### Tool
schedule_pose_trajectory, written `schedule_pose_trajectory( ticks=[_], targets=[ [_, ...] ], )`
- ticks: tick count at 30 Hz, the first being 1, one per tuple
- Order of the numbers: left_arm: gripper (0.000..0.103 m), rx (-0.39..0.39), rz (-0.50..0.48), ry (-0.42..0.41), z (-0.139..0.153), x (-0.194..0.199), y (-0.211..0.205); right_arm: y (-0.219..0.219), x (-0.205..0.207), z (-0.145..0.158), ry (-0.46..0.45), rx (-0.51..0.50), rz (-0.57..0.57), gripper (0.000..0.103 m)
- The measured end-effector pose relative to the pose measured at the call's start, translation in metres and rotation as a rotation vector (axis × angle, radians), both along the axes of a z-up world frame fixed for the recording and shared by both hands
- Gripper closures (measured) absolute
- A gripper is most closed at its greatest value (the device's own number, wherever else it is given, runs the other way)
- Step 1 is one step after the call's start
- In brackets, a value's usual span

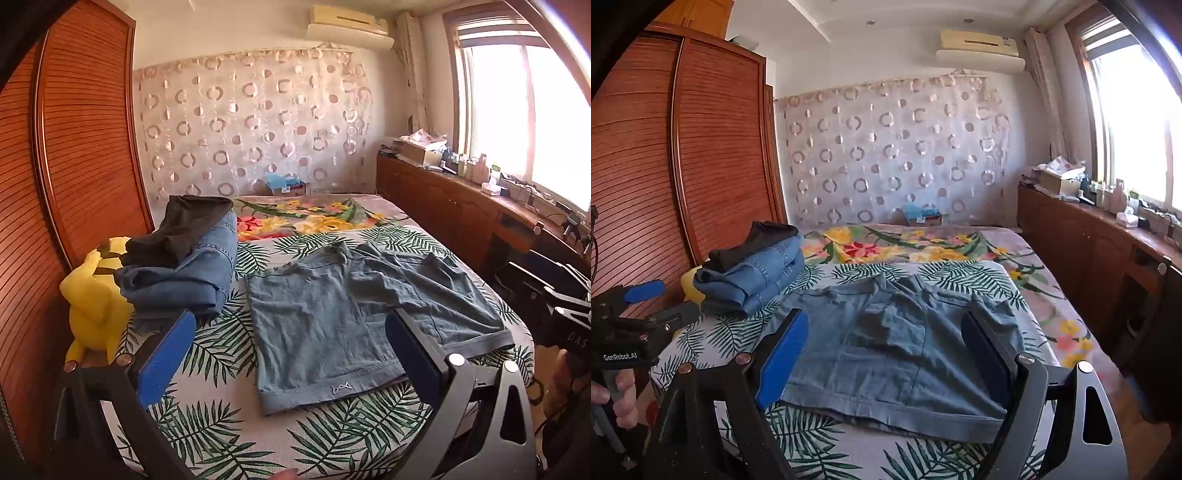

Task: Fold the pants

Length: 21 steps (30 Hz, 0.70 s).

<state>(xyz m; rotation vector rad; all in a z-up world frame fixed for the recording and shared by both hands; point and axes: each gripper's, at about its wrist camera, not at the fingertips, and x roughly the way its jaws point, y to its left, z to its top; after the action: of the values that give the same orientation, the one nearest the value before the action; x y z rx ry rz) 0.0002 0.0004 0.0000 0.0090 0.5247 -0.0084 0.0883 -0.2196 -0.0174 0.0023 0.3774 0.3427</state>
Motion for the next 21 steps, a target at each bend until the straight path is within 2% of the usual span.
schedule_pose_trajectory(
  ticks=[18, 21],
  targets=[
    [0.000, 0.023, 0.007, -0.025, 0.005, -0.002, -0.003, 0.002, -0.003, 0.000, -0.008, -0.003, 0.006, 0.017],
    [0.000, 0.025, 0.006, -0.029, 0.016, -0.005, -0.004, 0.002, -0.003, 0.001, -0.010, -0.003, 0.005, 0.017]
  ],
)
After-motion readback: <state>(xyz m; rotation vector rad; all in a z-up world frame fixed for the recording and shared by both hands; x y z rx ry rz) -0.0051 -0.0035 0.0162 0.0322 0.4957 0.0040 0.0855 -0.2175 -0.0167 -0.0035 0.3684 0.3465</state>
